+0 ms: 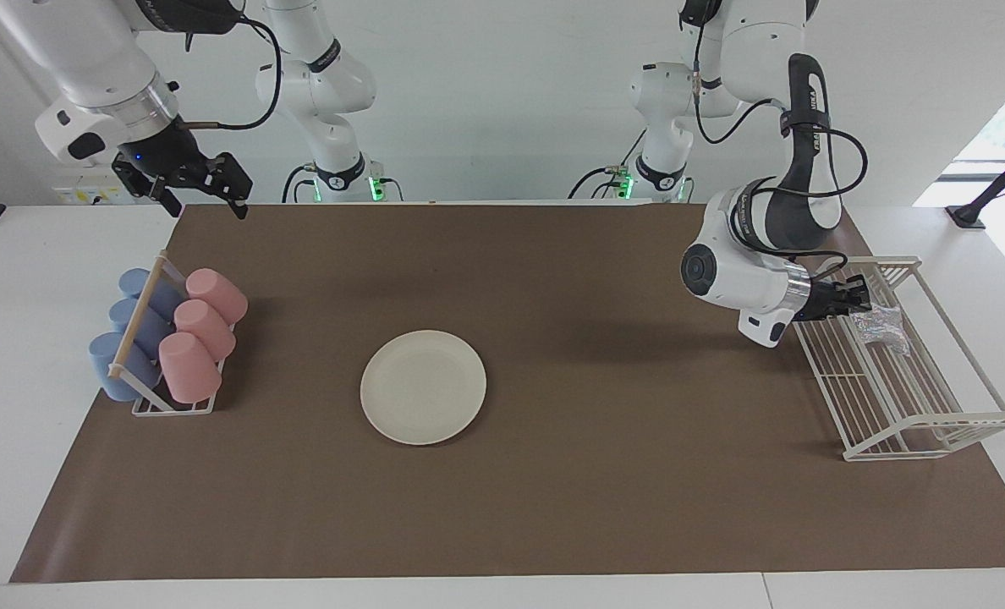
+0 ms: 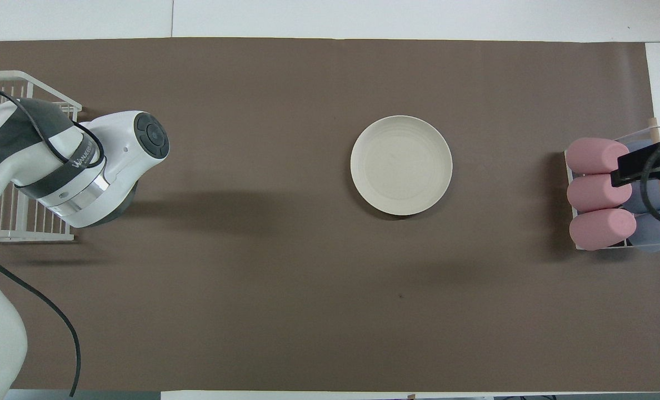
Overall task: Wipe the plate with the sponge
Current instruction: 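Lower the scrubber into the basket and open the left gripper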
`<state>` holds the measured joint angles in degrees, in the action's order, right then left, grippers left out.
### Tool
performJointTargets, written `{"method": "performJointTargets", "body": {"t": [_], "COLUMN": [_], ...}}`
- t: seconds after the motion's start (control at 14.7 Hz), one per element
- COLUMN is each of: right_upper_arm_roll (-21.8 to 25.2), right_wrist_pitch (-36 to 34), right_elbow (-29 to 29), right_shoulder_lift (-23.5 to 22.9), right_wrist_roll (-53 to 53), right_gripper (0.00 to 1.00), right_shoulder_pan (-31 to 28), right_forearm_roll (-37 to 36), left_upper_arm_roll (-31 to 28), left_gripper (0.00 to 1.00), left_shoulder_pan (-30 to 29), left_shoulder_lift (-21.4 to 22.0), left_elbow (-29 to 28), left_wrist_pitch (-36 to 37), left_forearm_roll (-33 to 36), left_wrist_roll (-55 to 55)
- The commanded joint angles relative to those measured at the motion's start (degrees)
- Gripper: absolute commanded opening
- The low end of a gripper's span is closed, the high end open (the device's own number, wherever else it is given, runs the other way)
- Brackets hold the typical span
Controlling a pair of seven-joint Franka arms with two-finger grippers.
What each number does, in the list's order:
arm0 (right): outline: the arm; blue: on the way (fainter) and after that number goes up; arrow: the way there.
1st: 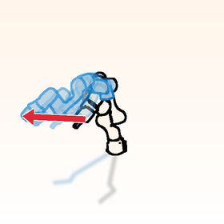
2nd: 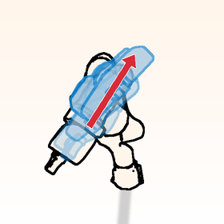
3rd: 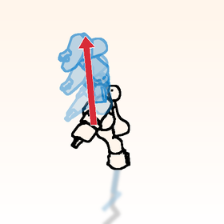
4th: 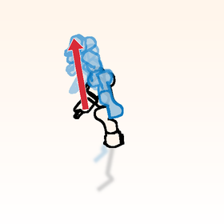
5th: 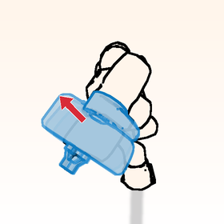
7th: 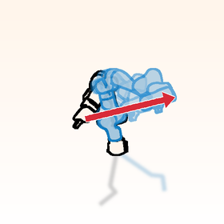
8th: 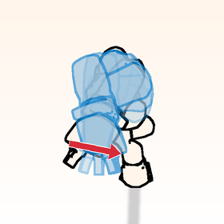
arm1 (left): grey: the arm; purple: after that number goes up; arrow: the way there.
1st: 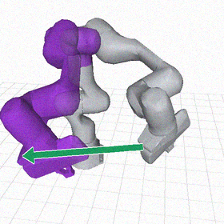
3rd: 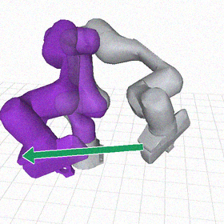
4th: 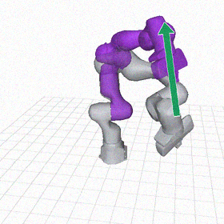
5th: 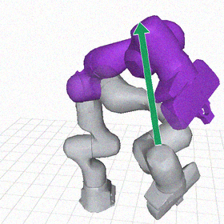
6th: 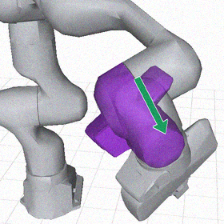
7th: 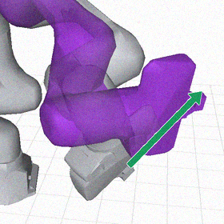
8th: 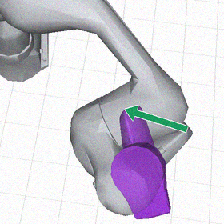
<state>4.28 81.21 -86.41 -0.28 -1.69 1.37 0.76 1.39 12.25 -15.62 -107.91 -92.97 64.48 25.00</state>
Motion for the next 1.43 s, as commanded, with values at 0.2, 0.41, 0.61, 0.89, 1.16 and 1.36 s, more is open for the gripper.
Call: {"method": "performJointTargets", "body": {"t": [0.2,0.41,0.61,0.89,1.16,1.36], "right_upper_arm_roll": [0.02,0.02,0.02,0.02,0.02,0.02], "right_wrist_pitch": [-0.26,-0.35,-0.26,-0.18,-0.26,-0.26], "right_elbow": [-1.22,-1.31,-1.22,-1.31,-1.31,-1.22], "right_shoulder_lift": [1.16,1.16,1.16,1.16,1.24,1.16], "right_wrist_roll": [0.11,0.11,0.11,0.11,0.11,0.02], "right_gripper": [1.00,1.00,1.00,1.00,1.00,1.00], "right_shoulder_pan": [0.56,0.56,0.56,0.56,0.56,0.56], "right_forearm_roll": [-1.64,-1.64,-1.64,-1.64,-1.64,-1.64], "left_upper_arm_roll": [0.11,0.11,0.02,-0.60,-0.77,-0.77], "left_gripper": [1.00,1.00,1.00,1.00,1.00,1.00], "left_shoulder_pan": [-1.18,-1.27,-1.96,-2.50,-5.38,-9.25], "left_shoulder_lift": [1.12,1.38,2.08,4.01,6.82,12.27], "left_elbow": [-0.28,0.15,4.62,11.75,15.97,15.36], "left_wrist_pitch": [-1.86,-1.95,-1.43,0.68,2.27,3.05], "left_forearm_roll": [0.30,-0.23,-9.07,-24.20,-36.41,-44.14], "left_wrist_roll": [-0.48,-0.66,-0.75,-0.83,-0.92,-6.70]}}
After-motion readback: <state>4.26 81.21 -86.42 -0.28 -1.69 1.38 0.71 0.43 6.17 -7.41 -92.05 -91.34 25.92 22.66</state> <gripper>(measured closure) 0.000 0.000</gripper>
